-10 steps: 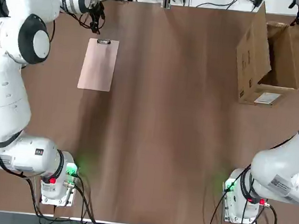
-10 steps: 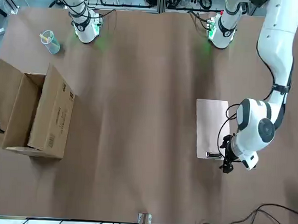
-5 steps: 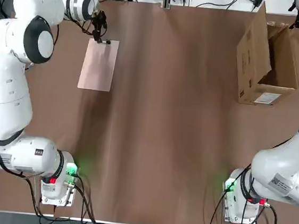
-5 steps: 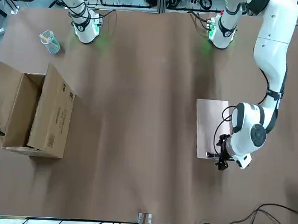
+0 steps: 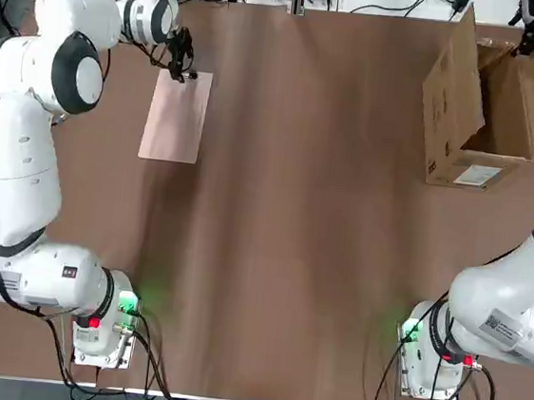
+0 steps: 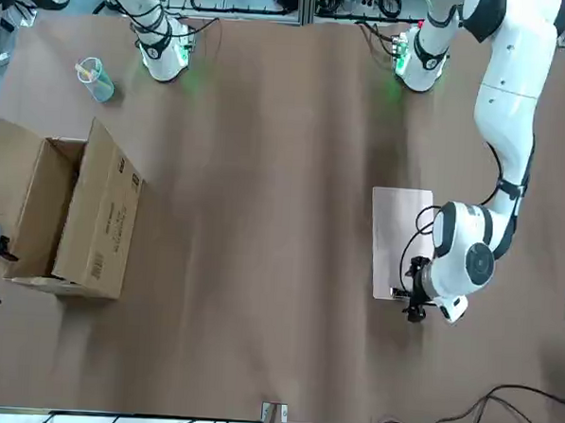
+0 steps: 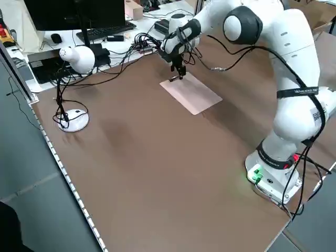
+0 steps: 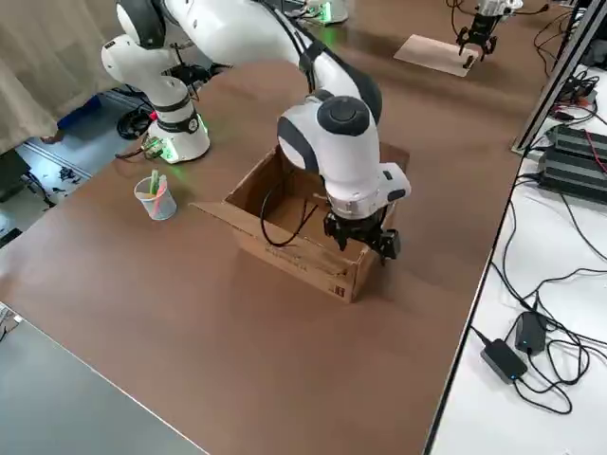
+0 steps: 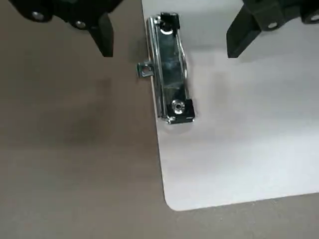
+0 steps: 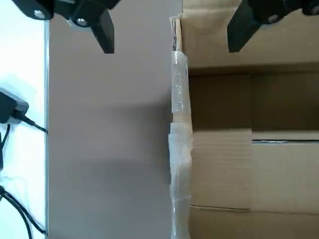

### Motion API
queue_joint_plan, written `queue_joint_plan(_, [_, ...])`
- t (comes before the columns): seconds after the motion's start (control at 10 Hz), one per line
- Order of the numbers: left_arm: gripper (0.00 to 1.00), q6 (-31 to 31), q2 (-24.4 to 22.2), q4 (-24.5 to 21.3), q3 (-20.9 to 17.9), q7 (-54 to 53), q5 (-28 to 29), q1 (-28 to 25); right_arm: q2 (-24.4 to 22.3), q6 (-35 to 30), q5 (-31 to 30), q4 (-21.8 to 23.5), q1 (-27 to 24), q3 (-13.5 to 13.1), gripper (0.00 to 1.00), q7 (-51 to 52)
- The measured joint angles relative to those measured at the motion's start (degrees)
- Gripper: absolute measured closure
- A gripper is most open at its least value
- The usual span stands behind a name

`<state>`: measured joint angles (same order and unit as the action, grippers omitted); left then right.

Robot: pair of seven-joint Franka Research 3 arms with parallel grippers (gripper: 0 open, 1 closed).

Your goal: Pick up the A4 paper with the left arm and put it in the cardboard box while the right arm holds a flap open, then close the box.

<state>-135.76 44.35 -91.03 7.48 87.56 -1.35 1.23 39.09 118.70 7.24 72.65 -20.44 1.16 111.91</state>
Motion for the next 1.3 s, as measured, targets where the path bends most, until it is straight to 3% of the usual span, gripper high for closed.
queue_joint_plan(0.3, [0.00, -0.1, 1.2, 0.3, -0.1, 0.0, 0.0, 0.0, 0.8, 1.7, 1.5, 0.0, -1.2, 0.0, 0.00, 0.0])
queue_joint_plan(0.6, [0.06, -0.1, 1.6, 1.0, -0.1, 0.0, 0.6, 0.0, 1.5, 1.7, 2.2, 0.0, -1.9, 0.1, 0.00, 0.0])
queue_joint_plan(0.9, [0.27, 0.0, 1.7, 1.8, -0.4, 0.0, 0.7, 0.0, 1.7, 1.8, 2.2, 0.0, -1.9, 0.5, 0.03, 0.0])
queue_joint_plan(1.1, [0.41, 0.1, 1.7, 2.1, -0.4, 0.0, 0.7, 0.0, 1.9, 1.8, 2.2, 0.0, -1.9, 0.5, 0.11, 0.0])
queue_joint_plan(1.2, [0.44, 0.1, 1.8, 2.2, -0.4, 0.0, 0.7, 0.0, 2.0, 1.8, 2.2, 0.0, -1.9, 0.6, 0.22, 0.0])
queue_joint_plan(1.3, [0.44, 0.1, 1.8, 2.2, -0.4, 0.0, 0.7, 0.0, 2.1, 1.8, 2.2, 0.0, -1.8, 0.6, 0.26, 0.0])
